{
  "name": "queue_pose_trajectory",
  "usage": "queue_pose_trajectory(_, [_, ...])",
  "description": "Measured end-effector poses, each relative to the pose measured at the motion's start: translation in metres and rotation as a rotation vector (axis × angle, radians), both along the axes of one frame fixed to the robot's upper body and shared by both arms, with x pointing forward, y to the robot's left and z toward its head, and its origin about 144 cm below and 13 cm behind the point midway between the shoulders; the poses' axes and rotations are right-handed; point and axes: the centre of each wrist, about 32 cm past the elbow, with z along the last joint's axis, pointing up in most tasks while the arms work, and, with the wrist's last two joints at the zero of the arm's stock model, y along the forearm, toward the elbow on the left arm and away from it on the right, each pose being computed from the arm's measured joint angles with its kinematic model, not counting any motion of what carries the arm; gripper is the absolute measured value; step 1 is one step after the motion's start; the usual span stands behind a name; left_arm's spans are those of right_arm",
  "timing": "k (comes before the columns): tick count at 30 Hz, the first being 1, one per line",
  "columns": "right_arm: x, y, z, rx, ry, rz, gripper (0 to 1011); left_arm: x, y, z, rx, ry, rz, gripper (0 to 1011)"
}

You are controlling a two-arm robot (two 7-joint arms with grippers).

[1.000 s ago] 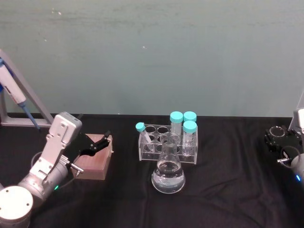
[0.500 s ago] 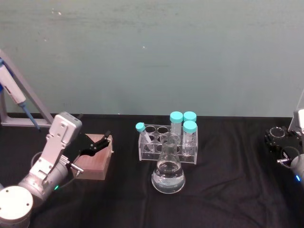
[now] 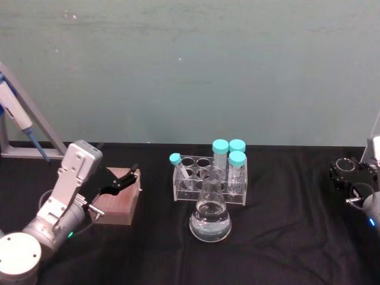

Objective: Place the experimental apparatus aside using one hand.

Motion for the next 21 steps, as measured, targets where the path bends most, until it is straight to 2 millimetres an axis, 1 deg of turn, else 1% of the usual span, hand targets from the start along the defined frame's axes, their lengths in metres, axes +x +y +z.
queue_pose_trajectory(21, [-0.0005, -0.0001, -0.0002, -0.002, 0.002, -0.004, 507, 0.0, 0.0, 0.0, 0.0, 0.0, 0.0, 1000])
